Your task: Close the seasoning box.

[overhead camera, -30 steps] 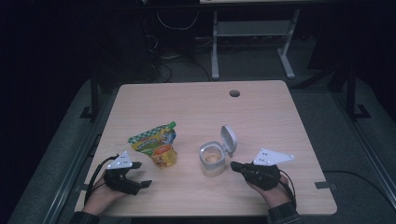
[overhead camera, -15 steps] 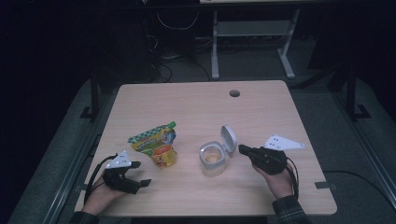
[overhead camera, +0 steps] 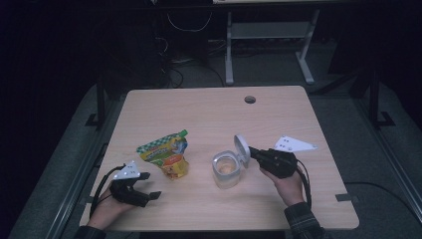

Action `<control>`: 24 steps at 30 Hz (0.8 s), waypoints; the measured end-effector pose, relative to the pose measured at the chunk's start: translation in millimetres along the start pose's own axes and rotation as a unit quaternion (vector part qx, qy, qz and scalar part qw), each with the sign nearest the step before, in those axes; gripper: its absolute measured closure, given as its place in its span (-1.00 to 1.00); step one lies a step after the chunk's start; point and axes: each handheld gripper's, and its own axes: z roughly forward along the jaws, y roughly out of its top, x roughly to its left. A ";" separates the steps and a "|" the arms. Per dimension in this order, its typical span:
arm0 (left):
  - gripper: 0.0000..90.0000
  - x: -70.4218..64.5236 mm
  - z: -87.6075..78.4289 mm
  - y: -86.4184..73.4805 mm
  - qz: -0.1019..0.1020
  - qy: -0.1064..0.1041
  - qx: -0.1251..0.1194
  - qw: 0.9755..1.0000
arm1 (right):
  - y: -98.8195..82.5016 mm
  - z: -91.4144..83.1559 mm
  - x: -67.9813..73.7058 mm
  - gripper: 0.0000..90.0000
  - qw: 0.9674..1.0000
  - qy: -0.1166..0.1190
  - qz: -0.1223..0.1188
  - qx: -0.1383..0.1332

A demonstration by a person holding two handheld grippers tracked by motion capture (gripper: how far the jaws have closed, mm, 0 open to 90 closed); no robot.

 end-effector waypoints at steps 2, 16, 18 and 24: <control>-0.68 0.0 0.0 0.0 0.000 0.001 0.000 1.000 | 0.8 2.0 3.8 1.00 1.000 0.004 -0.006 0.002; -0.68 0.6 -0.9 -0.3 -0.001 -0.001 -0.002 1.000 | -0.1 2.9 7.8 0.97 1.000 0.000 -0.015 0.005; -0.68 0.9 -1.2 -0.1 -0.001 -0.002 -0.002 1.000 | -1.1 1.0 5.7 0.89 1.000 -0.009 -0.008 0.003; -0.68 1.6 -1.0 -0.7 -0.002 -0.002 -0.004 1.000 | -4.1 -7.0 -1.7 0.58 0.999 -0.039 -0.003 -0.005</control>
